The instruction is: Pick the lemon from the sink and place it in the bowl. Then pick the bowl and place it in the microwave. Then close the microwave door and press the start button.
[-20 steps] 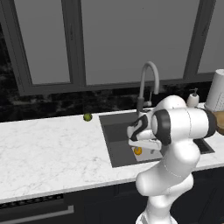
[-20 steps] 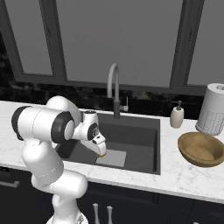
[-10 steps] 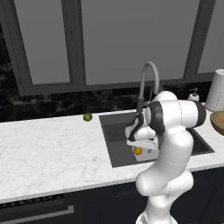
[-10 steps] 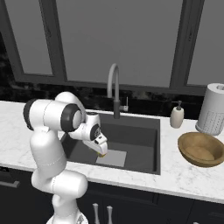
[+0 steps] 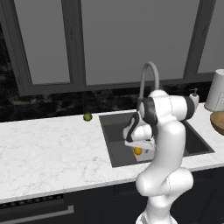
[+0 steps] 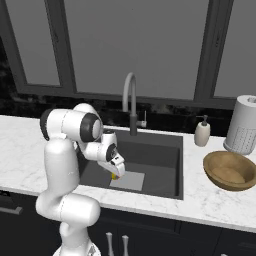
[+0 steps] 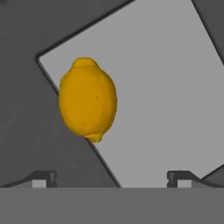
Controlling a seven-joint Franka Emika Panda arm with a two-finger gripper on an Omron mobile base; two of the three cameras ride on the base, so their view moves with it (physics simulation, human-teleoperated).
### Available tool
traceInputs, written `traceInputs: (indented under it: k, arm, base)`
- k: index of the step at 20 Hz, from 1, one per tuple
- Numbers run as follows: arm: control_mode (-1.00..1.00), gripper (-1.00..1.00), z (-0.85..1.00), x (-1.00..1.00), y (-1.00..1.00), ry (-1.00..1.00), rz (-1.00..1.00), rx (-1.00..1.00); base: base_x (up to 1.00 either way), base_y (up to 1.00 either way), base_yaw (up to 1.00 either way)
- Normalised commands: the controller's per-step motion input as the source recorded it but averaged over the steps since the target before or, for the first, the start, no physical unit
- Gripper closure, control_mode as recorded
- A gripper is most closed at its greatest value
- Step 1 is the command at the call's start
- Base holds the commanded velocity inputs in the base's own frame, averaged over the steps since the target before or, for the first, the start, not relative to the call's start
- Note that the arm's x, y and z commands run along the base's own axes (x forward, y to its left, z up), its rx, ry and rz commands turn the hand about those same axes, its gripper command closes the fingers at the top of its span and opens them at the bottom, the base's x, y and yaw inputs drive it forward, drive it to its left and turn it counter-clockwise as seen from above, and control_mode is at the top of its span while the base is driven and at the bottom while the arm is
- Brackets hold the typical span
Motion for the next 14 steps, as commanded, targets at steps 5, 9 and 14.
traceInputs:
  k: [5,9,14]
  arm:
    - [-1.00,-1.00,-0.37,0.28,0.00,0.00,0.00,0.00]
    - [-1.00,-1.00,-0.37,0.33,-0.01,0.00,0.00,0.00]
    - [-1.00,-1.00,-0.38,0.20,-0.23,0.00,0.00,0.00]
  base:
    - [0.00,0.00,0.00]
    - [0.00,0.00,0.00]
    - [0.00,0.00,0.00]
